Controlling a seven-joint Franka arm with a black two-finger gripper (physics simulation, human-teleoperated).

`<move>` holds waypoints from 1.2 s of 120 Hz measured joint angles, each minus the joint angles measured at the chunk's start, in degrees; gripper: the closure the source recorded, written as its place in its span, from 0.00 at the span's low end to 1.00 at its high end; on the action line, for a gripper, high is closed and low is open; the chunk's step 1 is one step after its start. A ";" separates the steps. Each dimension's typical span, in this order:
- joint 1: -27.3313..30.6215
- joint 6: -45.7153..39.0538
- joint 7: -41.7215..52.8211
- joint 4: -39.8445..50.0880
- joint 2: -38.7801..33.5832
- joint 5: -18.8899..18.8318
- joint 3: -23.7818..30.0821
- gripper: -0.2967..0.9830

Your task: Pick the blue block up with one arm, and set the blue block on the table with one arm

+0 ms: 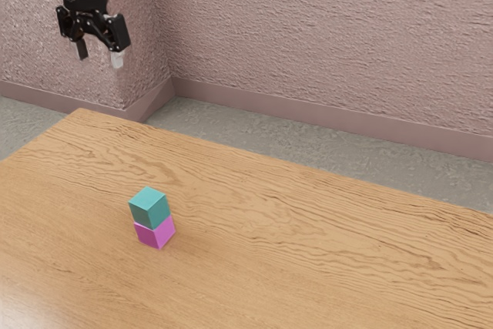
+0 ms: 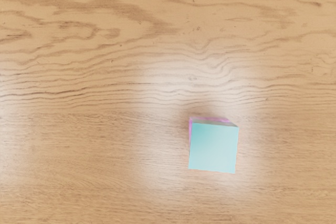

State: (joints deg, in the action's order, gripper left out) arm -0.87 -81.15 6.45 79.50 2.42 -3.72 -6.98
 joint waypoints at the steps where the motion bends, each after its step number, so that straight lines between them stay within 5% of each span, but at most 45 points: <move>1: 0.07 -0.24 0.05 0.00 0.01 0.00 -0.01 0.23; 23: 0.46 -2.99 0.81 2.25 -1.24 -0.11 0.08 0.23; 47: -0.37 -11.74 1.39 28.17 -12.58 -0.42 0.15 0.23; 78: -0.43 -26.76 1.23 43.77 -14.47 -0.62 0.20 0.23; 144: -0.61 -46.17 0.79 53.18 -10.51 2.79 0.26 0.23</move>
State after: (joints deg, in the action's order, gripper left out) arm -1.48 -127.32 7.24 132.68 -8.10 -0.92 -6.72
